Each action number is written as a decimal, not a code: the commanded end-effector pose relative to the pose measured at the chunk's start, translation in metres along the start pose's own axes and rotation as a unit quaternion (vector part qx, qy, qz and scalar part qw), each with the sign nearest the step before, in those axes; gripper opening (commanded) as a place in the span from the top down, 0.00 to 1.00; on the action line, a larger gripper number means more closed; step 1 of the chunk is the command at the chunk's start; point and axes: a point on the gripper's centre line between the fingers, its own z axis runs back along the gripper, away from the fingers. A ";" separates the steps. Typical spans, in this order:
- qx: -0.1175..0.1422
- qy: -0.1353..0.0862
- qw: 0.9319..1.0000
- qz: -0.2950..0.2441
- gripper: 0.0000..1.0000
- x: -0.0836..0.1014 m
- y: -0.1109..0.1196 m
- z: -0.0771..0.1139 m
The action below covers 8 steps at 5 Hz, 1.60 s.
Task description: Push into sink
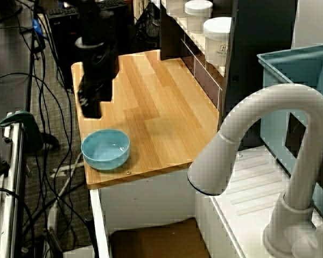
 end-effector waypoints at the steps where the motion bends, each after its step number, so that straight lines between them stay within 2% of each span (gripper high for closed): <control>1: 0.032 -0.003 0.996 -0.079 0.00 -0.003 -0.003 0.000; 2: 0.028 0.015 0.992 -0.125 0.00 -0.004 0.000 -0.010; 3: 0.026 0.022 0.988 -0.153 0.00 -0.008 0.006 -0.023; 5: 0.025 0.044 0.986 -0.157 0.00 -0.013 0.000 -0.045; 7: -0.001 0.060 0.982 -0.178 0.00 0.012 -0.020 -0.051; 8: -0.030 0.072 0.979 -0.188 0.00 0.040 -0.034 -0.053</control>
